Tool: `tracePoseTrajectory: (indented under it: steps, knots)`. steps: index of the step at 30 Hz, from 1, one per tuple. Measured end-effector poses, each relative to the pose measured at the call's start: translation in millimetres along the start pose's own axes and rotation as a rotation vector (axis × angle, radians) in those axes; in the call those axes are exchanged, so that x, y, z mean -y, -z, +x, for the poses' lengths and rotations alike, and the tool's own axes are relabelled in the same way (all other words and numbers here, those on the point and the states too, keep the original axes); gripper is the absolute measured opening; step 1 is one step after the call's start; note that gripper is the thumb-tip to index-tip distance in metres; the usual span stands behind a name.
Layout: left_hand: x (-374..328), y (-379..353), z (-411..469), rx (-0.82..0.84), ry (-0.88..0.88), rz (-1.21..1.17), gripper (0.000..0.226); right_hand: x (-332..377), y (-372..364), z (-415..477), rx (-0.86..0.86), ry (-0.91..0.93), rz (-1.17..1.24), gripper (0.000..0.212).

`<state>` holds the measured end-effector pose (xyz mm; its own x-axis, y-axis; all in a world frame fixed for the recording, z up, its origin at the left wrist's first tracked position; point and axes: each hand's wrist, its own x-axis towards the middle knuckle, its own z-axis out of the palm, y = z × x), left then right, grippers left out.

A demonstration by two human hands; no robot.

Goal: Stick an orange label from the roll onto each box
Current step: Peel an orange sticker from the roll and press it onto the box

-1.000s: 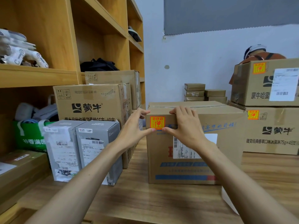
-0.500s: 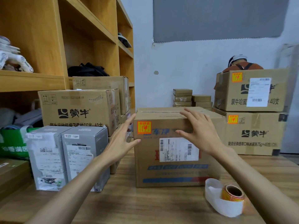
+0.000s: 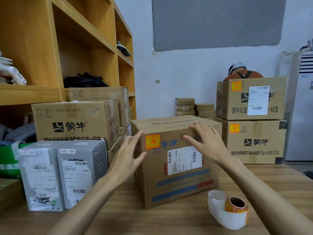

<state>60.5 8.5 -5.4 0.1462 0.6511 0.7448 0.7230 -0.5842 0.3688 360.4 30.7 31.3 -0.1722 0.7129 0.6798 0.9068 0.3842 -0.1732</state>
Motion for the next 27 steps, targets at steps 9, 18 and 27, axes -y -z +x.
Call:
tracePoseTrajectory:
  steps: [9,18,27]
  knots:
    - [-16,23,30,0.098,-0.103,0.017,0.044,22,7,12,0.007,-0.074,0.001,0.091]
    - [34,25,77,0.342,0.294,0.064,0.056,101,-17,6,-0.02,0.135,-0.045,0.071]
    - [24,32,51,0.239,0.124,-0.012,0.047,58,1,-3,-0.055,0.184,0.073,0.056]
